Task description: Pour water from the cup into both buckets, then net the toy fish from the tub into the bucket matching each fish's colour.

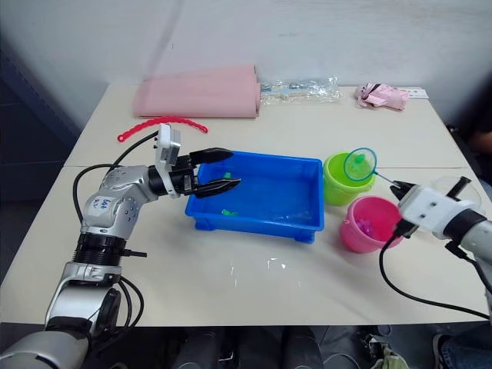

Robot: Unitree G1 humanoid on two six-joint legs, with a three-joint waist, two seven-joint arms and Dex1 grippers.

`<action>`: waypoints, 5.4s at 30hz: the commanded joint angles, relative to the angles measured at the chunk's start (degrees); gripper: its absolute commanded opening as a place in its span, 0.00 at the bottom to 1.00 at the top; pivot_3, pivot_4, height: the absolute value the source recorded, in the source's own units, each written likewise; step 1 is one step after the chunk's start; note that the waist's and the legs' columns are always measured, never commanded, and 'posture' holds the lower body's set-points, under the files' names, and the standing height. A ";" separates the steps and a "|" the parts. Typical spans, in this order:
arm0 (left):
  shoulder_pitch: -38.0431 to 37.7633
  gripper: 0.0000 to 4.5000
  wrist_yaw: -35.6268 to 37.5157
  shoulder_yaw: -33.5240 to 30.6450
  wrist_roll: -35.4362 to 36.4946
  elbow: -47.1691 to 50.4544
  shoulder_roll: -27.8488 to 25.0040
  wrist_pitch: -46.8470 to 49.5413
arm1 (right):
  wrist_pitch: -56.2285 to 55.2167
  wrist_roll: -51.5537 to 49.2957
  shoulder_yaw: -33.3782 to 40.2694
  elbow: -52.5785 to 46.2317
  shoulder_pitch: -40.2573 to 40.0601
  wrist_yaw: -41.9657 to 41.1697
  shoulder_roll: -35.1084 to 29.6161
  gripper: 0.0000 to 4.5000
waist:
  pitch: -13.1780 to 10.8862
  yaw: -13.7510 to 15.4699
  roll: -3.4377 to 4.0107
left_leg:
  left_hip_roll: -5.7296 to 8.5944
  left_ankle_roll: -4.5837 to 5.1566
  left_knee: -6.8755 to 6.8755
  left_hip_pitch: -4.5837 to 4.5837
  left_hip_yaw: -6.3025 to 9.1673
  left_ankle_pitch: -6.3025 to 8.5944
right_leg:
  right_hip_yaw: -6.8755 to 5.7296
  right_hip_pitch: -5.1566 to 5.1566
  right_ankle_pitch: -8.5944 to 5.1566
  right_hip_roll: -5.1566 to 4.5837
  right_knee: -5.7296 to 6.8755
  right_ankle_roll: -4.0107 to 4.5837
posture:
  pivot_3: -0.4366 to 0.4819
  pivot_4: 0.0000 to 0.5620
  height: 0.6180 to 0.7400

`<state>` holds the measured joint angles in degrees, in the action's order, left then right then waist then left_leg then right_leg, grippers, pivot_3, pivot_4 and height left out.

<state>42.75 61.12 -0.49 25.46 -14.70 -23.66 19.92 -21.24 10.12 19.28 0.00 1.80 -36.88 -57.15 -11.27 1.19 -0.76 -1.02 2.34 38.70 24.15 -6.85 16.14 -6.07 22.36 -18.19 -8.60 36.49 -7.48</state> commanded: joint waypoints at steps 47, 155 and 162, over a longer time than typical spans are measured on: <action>-9.49 0.99 12.64 -10.78 -0.63 -4.01 -22.56 -12.16 | 43.96 -36.56 -17.36 -18.25 19.79 -12.57 1.05 0.00 | 0.00 -0.85 0.01 | -0.11 0.08 0.24 0.08 0.12 0.10 | -0.08 -0.02 -0.01 0.00 0.04 0.03 | 0.48 0.27 1.00; -8.62 0.99 -4.03 -1.34 1.50 10.33 0.18 -4.16 | -28.01 25.92 -6.83 18.61 8.57 24.59 -11.82 0.00 | -0.01 -1.29 0.01 | -0.12 -0.01 0.22 -0.01 -0.07 0.13 | 0.00 -0.02 -0.01 0.01 -0.03 0.01 | 0.48 0.27 1.00; -8.47 0.99 -3.92 -1.58 1.23 9.98 0.27 -4.28 | -28.26 27.26 -9.05 18.64 13.61 28.29 -13.27 0.00 | -0.01 -1.34 0.02 | -0.13 -0.02 0.22 -0.01 -0.08 0.13 | 0.00 -0.02 -0.01 0.01 -0.03 0.01 | 0.48 0.27 1.00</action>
<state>34.25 57.12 -1.58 26.08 -6.18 -23.23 16.17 -49.85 37.37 9.09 19.45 14.58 -9.95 -68.76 -11.28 -0.15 -0.74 -1.14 2.32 38.93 24.15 -6.93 16.27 -6.07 22.35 -18.20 -8.59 36.46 -7.47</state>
